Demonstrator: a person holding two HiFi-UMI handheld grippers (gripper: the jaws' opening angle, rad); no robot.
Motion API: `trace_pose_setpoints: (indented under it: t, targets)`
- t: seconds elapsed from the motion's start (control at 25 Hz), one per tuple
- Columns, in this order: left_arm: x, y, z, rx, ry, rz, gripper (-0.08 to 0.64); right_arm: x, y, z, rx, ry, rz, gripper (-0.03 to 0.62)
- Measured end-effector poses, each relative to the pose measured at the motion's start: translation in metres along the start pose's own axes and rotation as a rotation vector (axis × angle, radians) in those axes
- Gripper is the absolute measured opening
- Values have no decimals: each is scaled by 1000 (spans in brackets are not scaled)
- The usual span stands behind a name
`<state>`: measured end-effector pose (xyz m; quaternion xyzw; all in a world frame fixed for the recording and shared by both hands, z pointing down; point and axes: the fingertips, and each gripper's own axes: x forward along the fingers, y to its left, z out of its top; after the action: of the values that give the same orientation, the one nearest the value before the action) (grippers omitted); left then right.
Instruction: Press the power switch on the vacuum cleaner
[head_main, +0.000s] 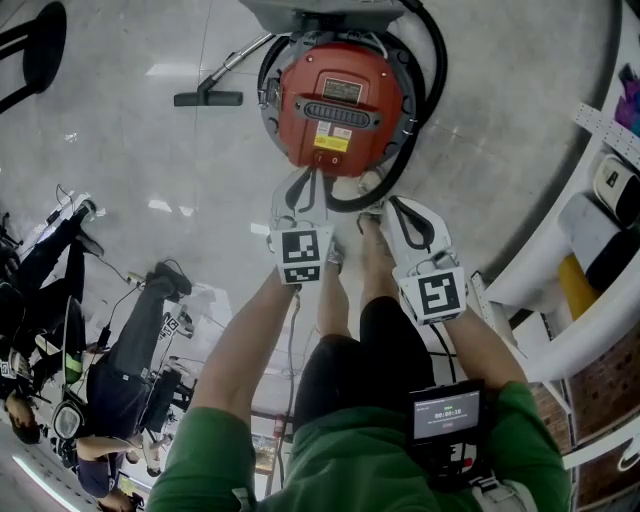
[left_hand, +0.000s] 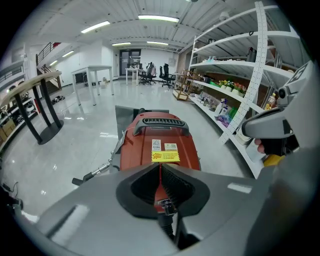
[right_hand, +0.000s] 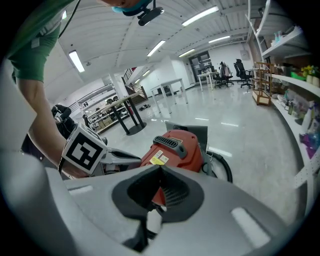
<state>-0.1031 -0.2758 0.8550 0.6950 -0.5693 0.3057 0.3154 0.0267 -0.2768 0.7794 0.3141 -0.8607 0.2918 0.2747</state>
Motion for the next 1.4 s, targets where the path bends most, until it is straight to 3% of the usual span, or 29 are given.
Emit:
trace_pose_setpoints:
  t: [1.4]
  targets:
    - [16,2,-9,-10,25,-57,37,8,-7,-13,28,32,9,2]
